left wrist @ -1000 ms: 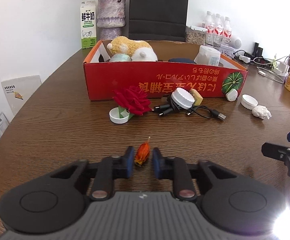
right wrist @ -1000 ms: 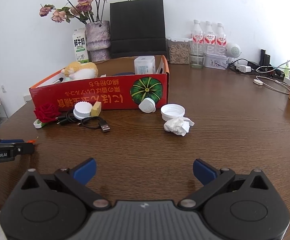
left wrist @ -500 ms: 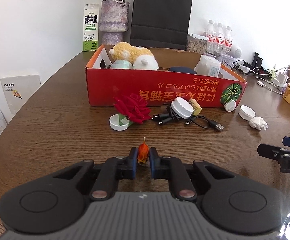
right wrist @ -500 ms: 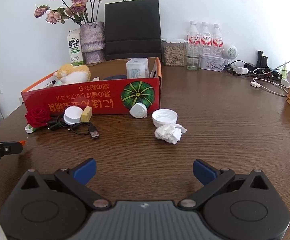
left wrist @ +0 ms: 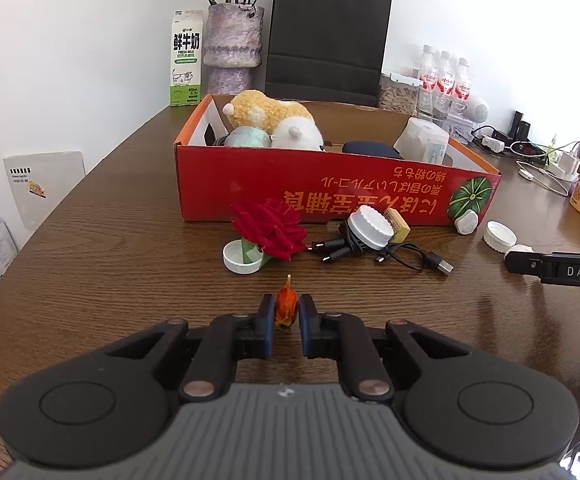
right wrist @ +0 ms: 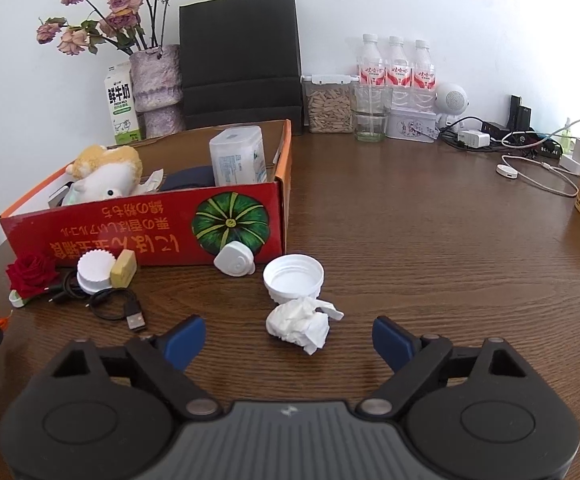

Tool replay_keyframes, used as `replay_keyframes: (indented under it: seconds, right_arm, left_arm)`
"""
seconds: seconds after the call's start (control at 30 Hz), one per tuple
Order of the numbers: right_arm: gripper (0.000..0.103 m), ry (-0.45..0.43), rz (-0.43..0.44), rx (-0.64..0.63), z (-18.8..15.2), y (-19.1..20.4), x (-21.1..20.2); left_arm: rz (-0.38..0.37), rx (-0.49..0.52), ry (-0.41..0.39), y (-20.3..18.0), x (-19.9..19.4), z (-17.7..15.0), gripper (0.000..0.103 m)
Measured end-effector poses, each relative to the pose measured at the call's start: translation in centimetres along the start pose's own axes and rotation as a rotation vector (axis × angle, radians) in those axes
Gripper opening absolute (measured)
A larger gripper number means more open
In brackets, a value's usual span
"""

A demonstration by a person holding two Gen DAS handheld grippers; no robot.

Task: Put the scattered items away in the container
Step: 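Grasp the small orange item with the left gripper while the right gripper grasps the tissue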

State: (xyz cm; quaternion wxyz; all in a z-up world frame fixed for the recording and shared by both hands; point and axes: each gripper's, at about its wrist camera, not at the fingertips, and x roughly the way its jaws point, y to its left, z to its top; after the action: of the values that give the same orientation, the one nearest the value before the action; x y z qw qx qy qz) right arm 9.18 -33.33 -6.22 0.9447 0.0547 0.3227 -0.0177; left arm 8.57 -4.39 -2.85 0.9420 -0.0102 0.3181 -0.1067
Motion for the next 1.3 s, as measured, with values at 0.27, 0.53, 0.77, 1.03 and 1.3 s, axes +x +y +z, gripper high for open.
replay_keyframes:
  seconds: [0.27,0.53,0.77,1.03,1.3]
  right_arm:
    - [0.059,0.016,-0.014,0.0,0.2,0.2,1.1]
    - [0.021,-0.006,0.006,-0.04,0.0,0.7,0.7]
    - [0.021,-0.062,0.0,-0.065,-0.1,1.1,-0.9]
    - [0.021,-0.119,0.042,-0.079,1.0,2.4,-2.5]
    - [0.021,-0.207,0.098,-0.086,2.8,4.6,-3.4]
  left_arm:
    - [-0.003,0.0,0.002,0.1,0.0,0.1,0.013]
    - [-0.003,-0.008,0.0,0.4,0.0,0.0,0.013]
    - [-0.001,-0.011,-0.009,0.5,-0.3,0.2,0.013]
    - [-0.009,-0.001,-0.035,0.1,-0.6,0.9,0.013]
    - [-0.03,0.004,-0.114,-0.8,-1.4,3.0,0.013]
